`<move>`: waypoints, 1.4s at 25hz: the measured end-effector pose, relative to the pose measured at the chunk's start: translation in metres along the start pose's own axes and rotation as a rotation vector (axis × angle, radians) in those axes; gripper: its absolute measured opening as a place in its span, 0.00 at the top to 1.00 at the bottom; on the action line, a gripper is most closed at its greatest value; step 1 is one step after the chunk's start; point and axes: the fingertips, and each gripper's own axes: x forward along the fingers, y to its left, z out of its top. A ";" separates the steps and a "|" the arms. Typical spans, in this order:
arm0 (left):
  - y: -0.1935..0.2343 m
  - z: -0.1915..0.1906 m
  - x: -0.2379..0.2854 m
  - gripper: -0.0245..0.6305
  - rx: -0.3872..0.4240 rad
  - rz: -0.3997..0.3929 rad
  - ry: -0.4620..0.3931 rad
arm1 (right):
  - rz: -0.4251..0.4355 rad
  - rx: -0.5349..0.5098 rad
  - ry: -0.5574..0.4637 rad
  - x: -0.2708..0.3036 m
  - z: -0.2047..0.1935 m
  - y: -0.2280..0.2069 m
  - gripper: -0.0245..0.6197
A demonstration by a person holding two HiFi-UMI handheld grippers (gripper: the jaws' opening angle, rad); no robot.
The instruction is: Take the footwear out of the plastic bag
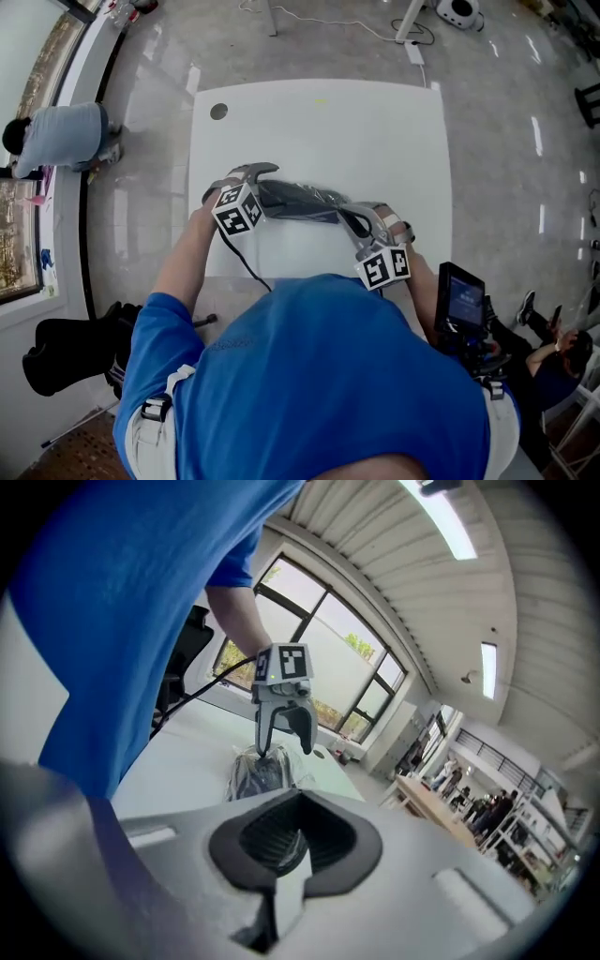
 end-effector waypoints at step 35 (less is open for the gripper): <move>-0.055 -0.028 -0.018 0.66 0.246 0.001 0.283 | 0.119 0.494 0.040 -0.040 -0.032 0.022 0.85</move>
